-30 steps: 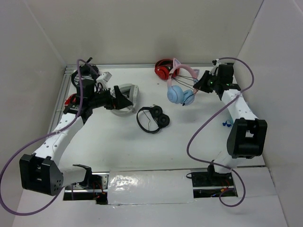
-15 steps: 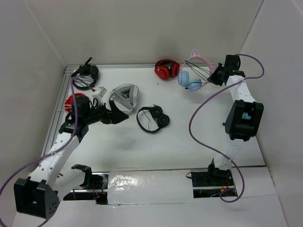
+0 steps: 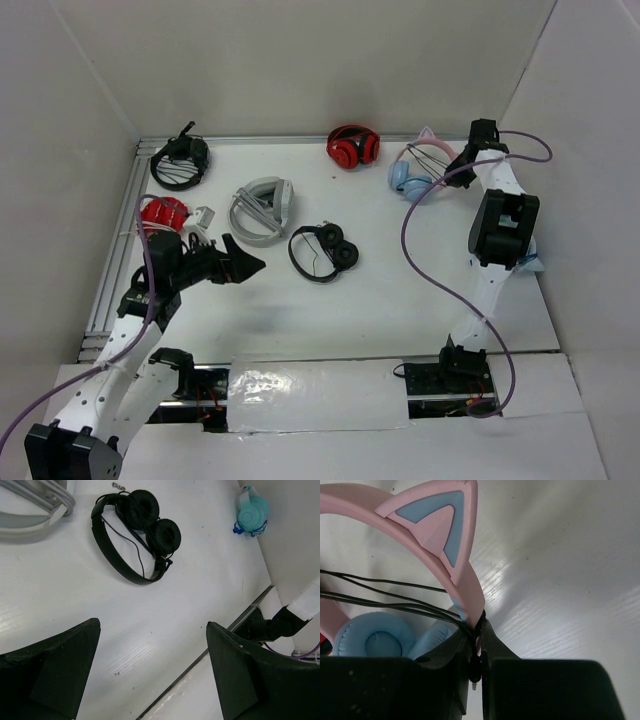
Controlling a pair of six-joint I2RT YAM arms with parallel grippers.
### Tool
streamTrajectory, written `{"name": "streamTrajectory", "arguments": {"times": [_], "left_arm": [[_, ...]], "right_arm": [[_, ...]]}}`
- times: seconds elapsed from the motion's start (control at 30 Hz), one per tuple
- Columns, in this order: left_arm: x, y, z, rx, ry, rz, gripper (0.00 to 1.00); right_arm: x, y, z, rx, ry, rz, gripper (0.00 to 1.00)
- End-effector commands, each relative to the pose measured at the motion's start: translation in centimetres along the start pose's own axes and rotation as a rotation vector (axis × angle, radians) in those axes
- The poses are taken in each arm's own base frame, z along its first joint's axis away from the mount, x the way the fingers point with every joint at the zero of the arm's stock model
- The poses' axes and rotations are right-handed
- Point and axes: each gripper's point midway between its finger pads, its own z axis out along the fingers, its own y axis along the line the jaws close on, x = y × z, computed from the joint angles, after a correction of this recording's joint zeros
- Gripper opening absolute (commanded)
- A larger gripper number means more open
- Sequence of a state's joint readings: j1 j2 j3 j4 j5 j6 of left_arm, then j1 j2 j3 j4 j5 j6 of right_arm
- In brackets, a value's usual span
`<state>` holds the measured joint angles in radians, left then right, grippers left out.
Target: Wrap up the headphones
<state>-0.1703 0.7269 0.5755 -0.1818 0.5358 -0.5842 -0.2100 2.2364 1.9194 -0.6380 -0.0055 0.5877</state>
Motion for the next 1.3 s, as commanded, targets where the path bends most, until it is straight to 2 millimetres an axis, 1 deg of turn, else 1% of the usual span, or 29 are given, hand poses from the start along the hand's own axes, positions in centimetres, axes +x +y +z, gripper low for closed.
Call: {"name": "streamTrajectory", "arguments": {"times": [0.0,0.13,0.17,0.2,0.27,0.4,0.5,0.53,0.6,0.63,0.67,0.7,0.73,0.77,0.8,0.83,0.87,0.9,0.93,0.97,1.0,1.03,1.07,1.1,1.13,1.17,1.2,1.23,1.27], "left_arm": [[0.2,0.4,0.0,-0.015,-0.007,-0.028,0.99],[0.6,0.9,0.3,-0.027,0.005,-0.039,0.99],[0.6,1.0,0.3,-0.032,0.007,-0.041,0.99],[0.8,1.1,0.3,-0.036,0.011,-0.044,0.99],[0.8,1.1,0.3,-0.036,0.011,-0.044,0.99],[0.6,1.1,0.2,-0.042,0.005,-0.045,0.99],[0.4,0.8,0.0,-0.036,-0.005,-0.041,0.99],[0.5,0.7,-0.2,-0.037,-0.007,-0.04,0.99],[0.4,0.6,-0.4,-0.038,-0.012,-0.042,0.99],[0.4,0.3,-0.7,-0.035,-0.017,-0.039,0.99],[0.4,0.2,-0.9,-0.033,-0.019,-0.035,0.99],[0.5,0.1,-1.0,-0.031,-0.018,-0.038,0.99],[0.6,-0.1,-1.5,-0.03,-0.025,-0.035,0.99],[0.8,-0.1,-1.6,-0.033,-0.023,-0.044,0.99],[0.8,0.0,-1.7,-0.043,-0.034,-0.056,0.99],[0.6,-0.1,-2.1,-0.053,-0.056,-0.068,0.99],[0.9,0.3,-2.2,-0.082,-0.055,-0.11,0.99],[0.9,0.4,-2.2,-0.089,-0.062,-0.117,0.99],[0.8,0.4,-2.4,-0.095,-0.075,-0.119,0.99],[0.4,0.6,-2.4,-0.112,-0.088,-0.121,0.99],[0.3,0.8,-2.4,-0.127,-0.086,-0.128,0.99],[-0.1,0.8,-2.6,-0.149,-0.086,-0.135,0.99],[0.0,0.9,-2.5,-0.16,-0.073,-0.146,0.99],[0.3,1.2,-2.1,-0.177,-0.05,-0.162,0.99],[0.6,1.4,-1.9,-0.184,-0.035,-0.163,0.99],[0.9,1.5,-1.7,-0.181,-0.024,-0.154,0.99],[1.4,1.9,-1.4,-0.193,-0.007,-0.152,0.99],[1.4,2.0,-1.3,-0.195,-0.004,-0.144,0.99],[1.3,2.3,-1.2,-0.21,-0.011,-0.143,0.99]], "right_arm": [[-2.5,1.1,-1.3,-0.023,-0.046,0.069,0.15],[-2.3,-0.1,-0.5,-0.002,-0.019,0.105,0.23],[-2.1,-0.1,-0.4,-0.011,-0.009,0.105,0.29],[-2.2,-0.4,-0.3,-0.002,-0.008,0.111,0.4],[-2.4,-0.6,-0.3,0.011,-0.019,0.106,0.54],[-2.4,-0.5,-1.0,-0.004,-0.016,0.078,0.58],[-3.1,0.0,-2.6,-0.024,-0.039,0.056,0.6],[-3.5,0.4,-3.9,-0.036,-0.057,0.045,0.61],[-4.1,0.8,-5.6,-0.052,-0.081,0.03,0.62],[-4.6,1.2,-7.7,-0.073,-0.113,0.014,0.66],[-4.8,1.5,-9.0,-0.087,-0.131,0.002,0.68],[-4.9,1.7,-10.1,-0.099,-0.149,-0.009,0.78],[-4.0,1.2,-10.6,-0.089,-0.148,-0.029,0.99],[-5.0,2.4,-14.2,-0.145,-0.231,-0.046,1.0],[-3.2,2.0,-14.4,-0.141,-0.215,-0.067,1.0],[-2.7,2.3,-15.7,-0.162,-0.234,-0.079,1.0],[-2.5,3.2,-17.1,-0.203,-0.272,-0.095,1.0],[0.0,3.3,-19.1,-0.235,-0.273,-0.116,1.0],[1.0,3.6,-20.0,-0.261,-0.284,-0.128,1.0],[1.5,4.3,-21.1,-0.304,-0.321,-0.139,1.0],[4.3,4.5,-22.6,-0.348,-0.319,-0.17,1.0],[4.9,5.0,-23.6,-0.39,-0.349,-0.18,1.0],[5.6,4.9,-24.2,-0.399,-0.37,-0.188,1.0],[8.1,4.8,-25.4,-0.435,-0.37,-0.209,1.0],[8.6,4.7,-26.1,-0.444,-0.4,-0.21,1.0],[10.4,3.6,-25.2,-0.424,-0.383,-0.214,1.0],[11.3,3.8,-27.4,-0.476,-0.416,-0.228,1.0],[11.7,3.2,-27.7,-0.468,-0.434,-0.22,1.0],[13.1,1.9,-26.7,-0.448,-0.414,-0.228,1.0]]}}
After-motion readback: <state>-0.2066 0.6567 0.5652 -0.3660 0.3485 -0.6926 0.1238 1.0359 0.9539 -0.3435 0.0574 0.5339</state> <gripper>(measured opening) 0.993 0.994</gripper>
